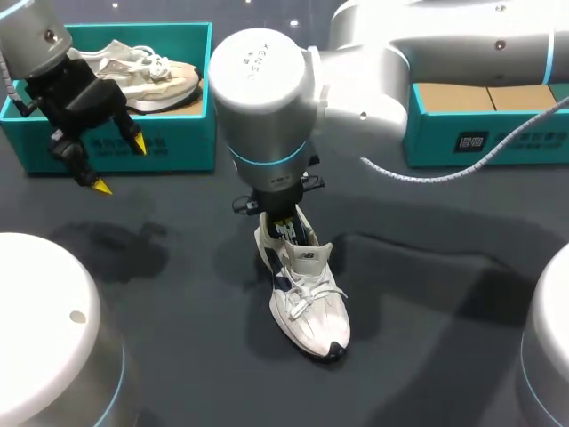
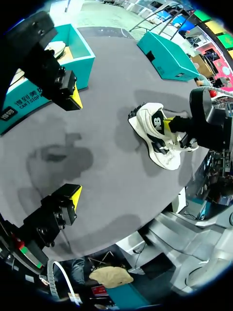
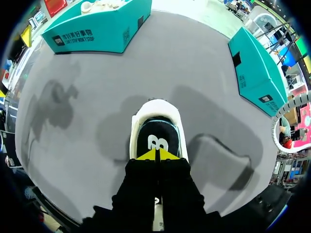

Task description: Take the shoe out of the shoebox, open the shoe tongue, remove and reinsert the insole, then place the shoe into the shoebox

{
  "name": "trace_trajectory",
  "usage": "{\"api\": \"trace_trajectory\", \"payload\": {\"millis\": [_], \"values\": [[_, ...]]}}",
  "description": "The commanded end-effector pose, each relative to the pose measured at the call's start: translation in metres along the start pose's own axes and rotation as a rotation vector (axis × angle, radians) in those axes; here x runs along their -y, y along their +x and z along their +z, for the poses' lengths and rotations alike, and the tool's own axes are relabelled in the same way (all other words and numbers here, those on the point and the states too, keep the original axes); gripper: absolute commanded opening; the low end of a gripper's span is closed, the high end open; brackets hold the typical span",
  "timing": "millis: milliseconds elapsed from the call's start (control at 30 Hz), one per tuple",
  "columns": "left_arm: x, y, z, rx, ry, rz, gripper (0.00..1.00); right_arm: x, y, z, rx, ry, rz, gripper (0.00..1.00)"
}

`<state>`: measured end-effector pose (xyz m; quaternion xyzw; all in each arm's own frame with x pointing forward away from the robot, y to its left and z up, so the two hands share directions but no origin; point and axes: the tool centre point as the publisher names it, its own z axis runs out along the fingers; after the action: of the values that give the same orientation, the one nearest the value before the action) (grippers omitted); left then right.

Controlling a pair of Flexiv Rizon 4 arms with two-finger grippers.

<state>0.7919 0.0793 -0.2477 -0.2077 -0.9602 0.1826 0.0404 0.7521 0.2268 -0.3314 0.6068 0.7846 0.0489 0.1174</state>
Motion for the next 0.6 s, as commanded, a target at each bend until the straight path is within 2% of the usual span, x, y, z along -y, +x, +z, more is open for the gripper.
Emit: {"api": "trace_trajectory", "payload": {"millis": [33, 333, 600], "values": [[0.0, 0.001, 0.0, 0.0, -0.003, 0.0, 1.0, 0.0, 0.002, 0.009, 0.009, -0.001, 0.001, 0.0], [0.0, 0.001, 0.0, 0.0, -0.003, 0.0, 1.0, 0.0, -0.009, 0.034, 0.045, 0.003, 0.036, 0.0], [0.0, 0.001, 0.0, 0.0, -0.003, 0.0, 1.0, 0.001, -0.007, 0.052, 0.04, 0.028, 0.043, 0.0]]}}
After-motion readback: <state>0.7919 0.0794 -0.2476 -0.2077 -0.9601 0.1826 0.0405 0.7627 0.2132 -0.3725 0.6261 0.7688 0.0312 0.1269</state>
